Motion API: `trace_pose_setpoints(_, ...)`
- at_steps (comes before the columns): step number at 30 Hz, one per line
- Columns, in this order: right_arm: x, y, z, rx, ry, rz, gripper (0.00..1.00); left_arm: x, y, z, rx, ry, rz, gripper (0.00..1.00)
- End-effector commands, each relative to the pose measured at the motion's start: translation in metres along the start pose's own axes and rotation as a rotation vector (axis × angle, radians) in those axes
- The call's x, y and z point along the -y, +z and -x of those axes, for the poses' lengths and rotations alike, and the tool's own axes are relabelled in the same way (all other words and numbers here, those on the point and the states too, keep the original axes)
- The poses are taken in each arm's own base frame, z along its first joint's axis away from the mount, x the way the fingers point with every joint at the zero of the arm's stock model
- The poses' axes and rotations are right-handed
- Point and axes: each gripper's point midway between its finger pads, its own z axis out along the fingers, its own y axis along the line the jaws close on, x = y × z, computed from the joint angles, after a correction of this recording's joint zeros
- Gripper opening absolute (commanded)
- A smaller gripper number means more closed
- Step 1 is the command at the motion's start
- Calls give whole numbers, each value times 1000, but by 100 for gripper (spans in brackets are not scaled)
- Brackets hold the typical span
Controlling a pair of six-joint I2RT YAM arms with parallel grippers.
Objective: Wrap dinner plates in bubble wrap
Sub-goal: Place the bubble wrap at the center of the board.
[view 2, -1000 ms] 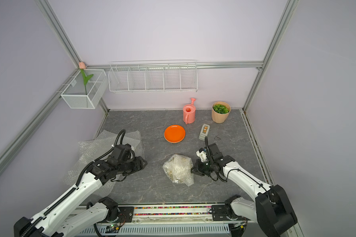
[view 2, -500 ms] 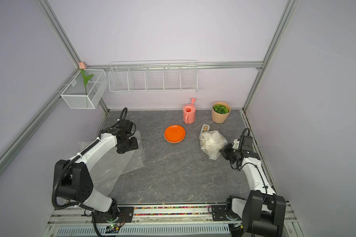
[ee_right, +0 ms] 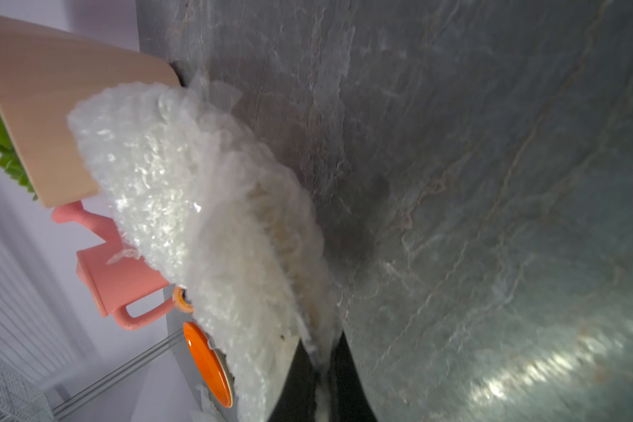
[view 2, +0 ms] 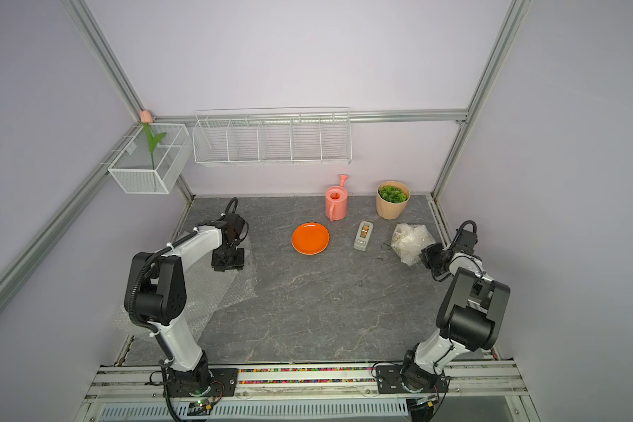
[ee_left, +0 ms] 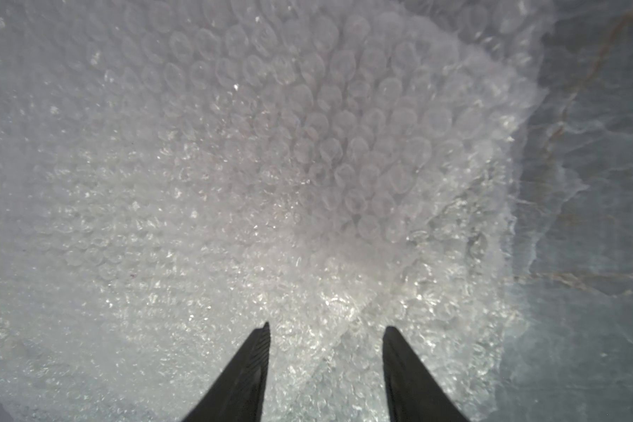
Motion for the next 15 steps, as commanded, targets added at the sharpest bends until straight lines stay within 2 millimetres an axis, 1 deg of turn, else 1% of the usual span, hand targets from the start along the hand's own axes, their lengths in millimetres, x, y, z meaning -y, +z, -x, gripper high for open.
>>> trace_pose_setpoints(1,-12,11,23,24,-6,32,10,-4,-1,3,-20,9,2,43)
trace_pose_setpoints(3,-8,19,26,13,4,17,15,-5,1,2,-29,9,7,35)
trace_pose_setpoints(4,-5,21,27,13,5,4,20,-6,2,3,-31,8,10,30)
trace_pose_setpoints(7,3,16,25,20,-7,-35,44,-7,1,3,-30,6,7,19)
trace_pose_setpoints(8,3,13,23,22,-17,-41,50,-6,1,3,-28,8,2,18)
trace_pose_setpoints(9,3,9,21,24,-26,-43,53,-2,0,4,-29,15,-22,20)
trace_pose_setpoints(12,5,-6,12,38,-59,-57,58,13,-2,4,-29,25,-109,39)
trace_pose_setpoints(13,6,-11,8,40,-69,-61,59,14,-2,6,-28,25,-112,43)
trace_pose_setpoints(15,7,-23,0,52,-95,-65,60,15,1,10,-37,29,-101,47)
